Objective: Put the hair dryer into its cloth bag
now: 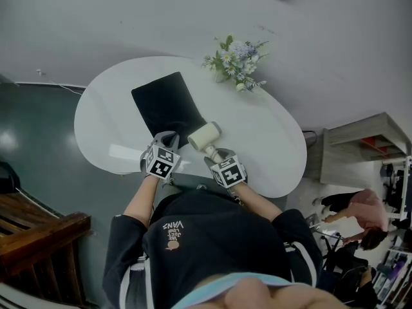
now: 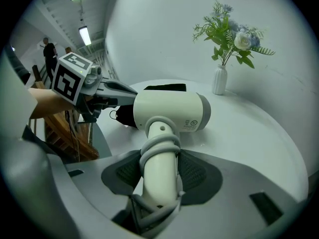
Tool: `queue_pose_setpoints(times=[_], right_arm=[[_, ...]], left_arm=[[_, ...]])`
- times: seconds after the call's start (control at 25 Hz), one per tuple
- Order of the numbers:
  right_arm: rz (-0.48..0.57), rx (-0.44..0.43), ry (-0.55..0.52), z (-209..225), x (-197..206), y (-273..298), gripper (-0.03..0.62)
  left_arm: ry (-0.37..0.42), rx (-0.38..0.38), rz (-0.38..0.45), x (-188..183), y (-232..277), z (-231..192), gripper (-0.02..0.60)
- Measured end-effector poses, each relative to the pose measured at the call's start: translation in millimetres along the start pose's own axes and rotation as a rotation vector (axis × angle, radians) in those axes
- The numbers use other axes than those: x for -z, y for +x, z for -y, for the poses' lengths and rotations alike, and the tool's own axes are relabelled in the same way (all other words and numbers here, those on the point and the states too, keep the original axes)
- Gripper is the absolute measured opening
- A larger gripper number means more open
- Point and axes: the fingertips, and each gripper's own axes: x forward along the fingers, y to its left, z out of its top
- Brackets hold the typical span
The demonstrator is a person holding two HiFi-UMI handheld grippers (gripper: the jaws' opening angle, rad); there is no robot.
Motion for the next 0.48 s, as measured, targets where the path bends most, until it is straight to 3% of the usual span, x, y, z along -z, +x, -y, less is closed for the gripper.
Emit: queue_pose_setpoints(times=[0.48], right_arm=[[-0.052,-0.115,-0.114,-39,27,1,0.221]], left_arm=[[0.006,-0.010,0.044,-24,-18,20,0.029]])
